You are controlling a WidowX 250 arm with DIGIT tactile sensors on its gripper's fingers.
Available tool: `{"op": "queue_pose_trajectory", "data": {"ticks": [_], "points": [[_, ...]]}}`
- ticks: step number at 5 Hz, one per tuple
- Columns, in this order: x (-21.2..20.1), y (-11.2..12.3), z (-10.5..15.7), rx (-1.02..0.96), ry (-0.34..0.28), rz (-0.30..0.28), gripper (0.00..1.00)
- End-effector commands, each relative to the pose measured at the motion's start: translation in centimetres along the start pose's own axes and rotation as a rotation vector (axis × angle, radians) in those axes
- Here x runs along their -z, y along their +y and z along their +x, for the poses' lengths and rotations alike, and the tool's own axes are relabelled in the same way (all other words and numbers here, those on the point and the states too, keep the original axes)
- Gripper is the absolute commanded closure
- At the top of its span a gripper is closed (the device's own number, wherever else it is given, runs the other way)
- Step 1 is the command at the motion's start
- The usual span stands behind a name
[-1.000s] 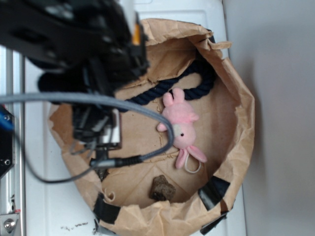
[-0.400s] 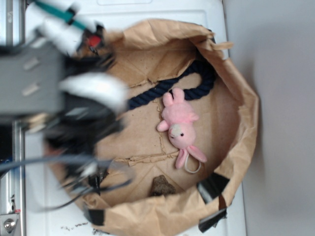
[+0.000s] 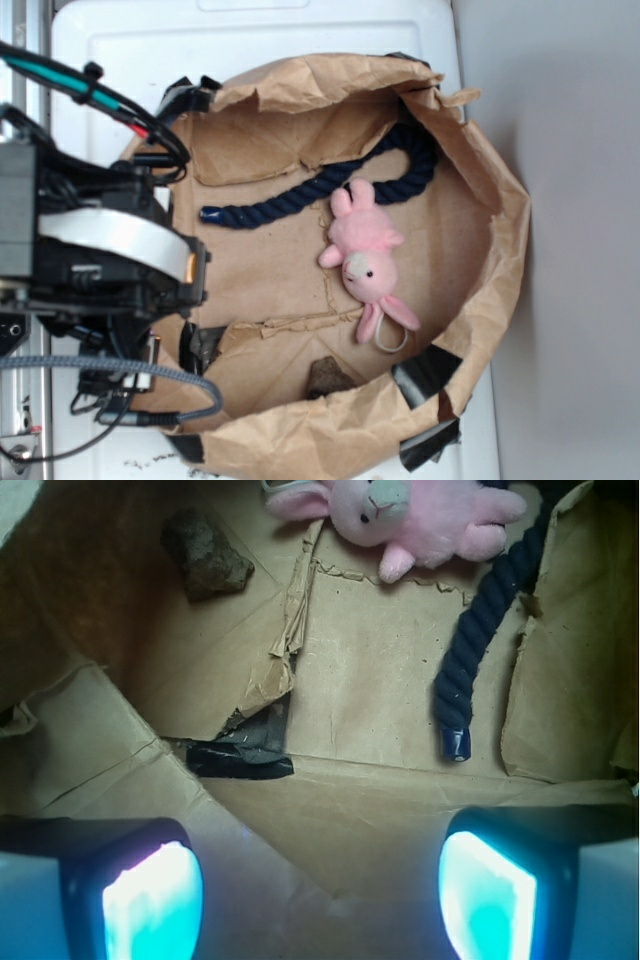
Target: Grab the blue rope.
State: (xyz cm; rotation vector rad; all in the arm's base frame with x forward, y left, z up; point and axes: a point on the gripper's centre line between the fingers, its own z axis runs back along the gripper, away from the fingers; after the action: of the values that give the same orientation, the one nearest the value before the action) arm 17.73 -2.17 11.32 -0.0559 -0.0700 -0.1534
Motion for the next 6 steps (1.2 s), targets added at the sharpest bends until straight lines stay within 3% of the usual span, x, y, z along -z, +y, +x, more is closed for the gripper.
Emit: {"op": "queue_pose_trajectory", "data": {"ticks": [1, 2, 4, 5, 6], "points": [[-0.6, -0.3, 0.2, 0.009, -0.018, 0.000, 0.00], [1.0, 1.3, 2.8, -0.030, -0.005, 0.024, 0.00], [0.9, 4.1, 7.0, -0.093, -0.003, -0.002, 0.00], [0.6, 4.4, 7.4, -0.090, -0.008, -0.013, 0.00], [2.1, 4.8, 7.2, -0.091, -0.003, 0.013, 0.00]]}}
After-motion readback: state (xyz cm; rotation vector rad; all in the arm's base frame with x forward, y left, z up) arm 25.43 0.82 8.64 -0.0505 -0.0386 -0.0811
